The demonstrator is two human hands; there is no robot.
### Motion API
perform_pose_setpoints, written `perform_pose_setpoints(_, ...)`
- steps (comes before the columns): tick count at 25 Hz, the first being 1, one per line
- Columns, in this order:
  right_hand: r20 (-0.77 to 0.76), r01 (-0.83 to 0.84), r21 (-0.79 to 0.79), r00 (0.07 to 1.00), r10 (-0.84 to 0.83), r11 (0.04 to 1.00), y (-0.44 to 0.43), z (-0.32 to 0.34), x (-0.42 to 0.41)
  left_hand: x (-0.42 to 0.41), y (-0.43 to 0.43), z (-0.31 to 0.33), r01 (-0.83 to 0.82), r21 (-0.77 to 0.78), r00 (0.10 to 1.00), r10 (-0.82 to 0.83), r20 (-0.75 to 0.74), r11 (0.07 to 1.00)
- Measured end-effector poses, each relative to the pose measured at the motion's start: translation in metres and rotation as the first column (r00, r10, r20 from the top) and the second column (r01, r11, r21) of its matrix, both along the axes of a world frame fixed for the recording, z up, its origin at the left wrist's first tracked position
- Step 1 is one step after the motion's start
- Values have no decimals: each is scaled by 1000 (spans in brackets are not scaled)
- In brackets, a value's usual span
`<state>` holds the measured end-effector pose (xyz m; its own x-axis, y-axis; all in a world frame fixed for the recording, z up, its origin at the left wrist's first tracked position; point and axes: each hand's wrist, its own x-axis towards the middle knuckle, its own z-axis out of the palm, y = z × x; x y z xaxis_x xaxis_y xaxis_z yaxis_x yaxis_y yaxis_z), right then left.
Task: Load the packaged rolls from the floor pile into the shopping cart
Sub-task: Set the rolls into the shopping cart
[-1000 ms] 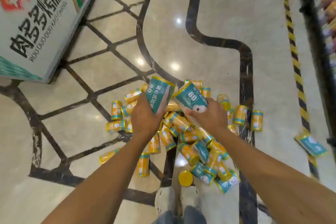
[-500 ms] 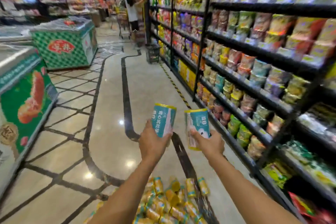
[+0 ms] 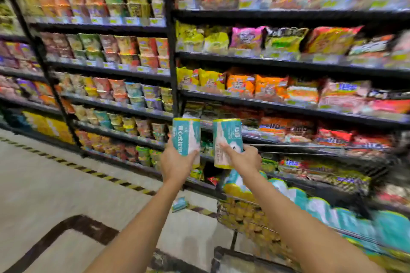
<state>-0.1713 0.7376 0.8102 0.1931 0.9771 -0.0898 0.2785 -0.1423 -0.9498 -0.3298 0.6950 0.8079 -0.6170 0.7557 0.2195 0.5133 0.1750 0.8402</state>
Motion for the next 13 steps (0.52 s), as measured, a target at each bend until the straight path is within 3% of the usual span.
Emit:
perform_pose_setpoints(5,47,234,-16,971,-233,972,24,-24,126,128,64,-18,265,-64,964,-263,28,962)
perform_pose_setpoints(13,168,424,-159,901,-399,891,49,-74,290,298,124,-63,462,-223,886,-457,79,858)
